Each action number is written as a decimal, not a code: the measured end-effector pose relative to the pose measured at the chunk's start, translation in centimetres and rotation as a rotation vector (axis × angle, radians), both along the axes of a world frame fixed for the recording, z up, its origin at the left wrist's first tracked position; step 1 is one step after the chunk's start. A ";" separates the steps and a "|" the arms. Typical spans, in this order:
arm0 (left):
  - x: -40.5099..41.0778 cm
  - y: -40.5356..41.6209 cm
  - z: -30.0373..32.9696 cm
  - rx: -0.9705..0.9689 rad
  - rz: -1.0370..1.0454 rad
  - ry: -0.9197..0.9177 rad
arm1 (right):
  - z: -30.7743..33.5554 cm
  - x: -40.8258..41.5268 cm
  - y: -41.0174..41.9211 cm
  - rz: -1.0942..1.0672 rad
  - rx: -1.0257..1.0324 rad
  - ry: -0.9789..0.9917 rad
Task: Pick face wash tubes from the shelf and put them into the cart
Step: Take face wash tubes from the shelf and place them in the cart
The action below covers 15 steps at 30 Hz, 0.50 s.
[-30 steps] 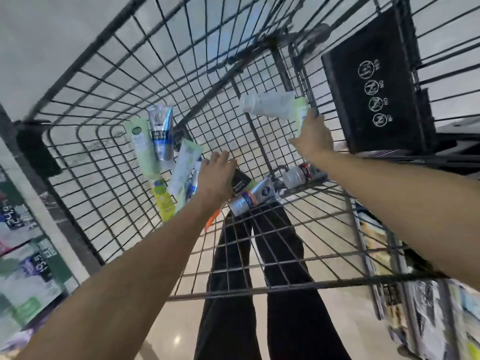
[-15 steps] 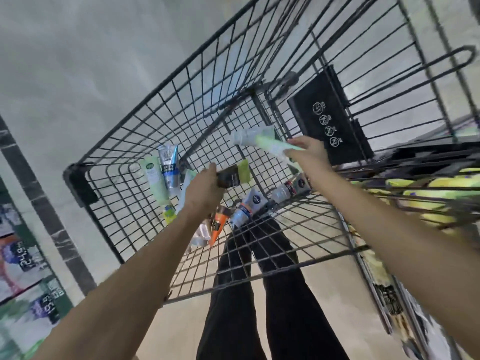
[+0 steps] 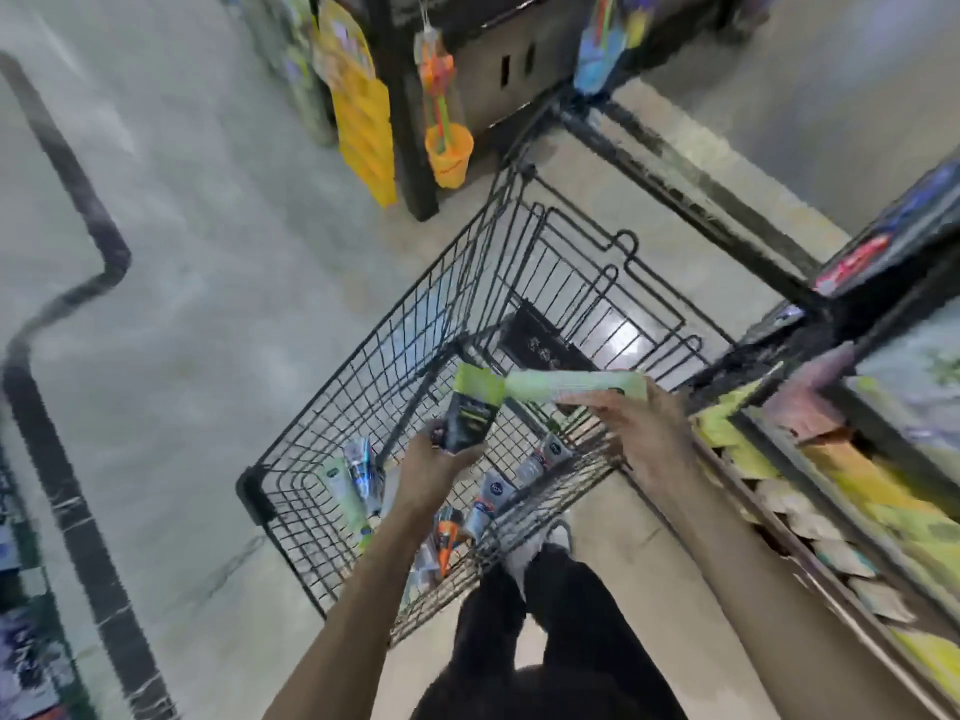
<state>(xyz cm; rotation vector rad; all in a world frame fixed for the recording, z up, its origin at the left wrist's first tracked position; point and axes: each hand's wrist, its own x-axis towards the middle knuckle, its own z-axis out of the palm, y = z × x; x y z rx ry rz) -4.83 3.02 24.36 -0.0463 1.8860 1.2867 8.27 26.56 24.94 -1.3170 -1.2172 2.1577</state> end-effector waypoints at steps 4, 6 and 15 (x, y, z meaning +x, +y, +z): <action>2.9 1.9 4.7 0.127 -0.093 -0.012 | 3.4 5.2 0.1 -0.228 -0.130 0.173; 4.6 3.1 6.7 0.179 -0.147 -0.021 | 5.5 7.9 -0.3 -0.282 -0.149 0.256; 16.8 8.9 10.9 0.288 -0.387 0.006 | 11.9 22.8 -1.7 -0.427 -0.014 0.313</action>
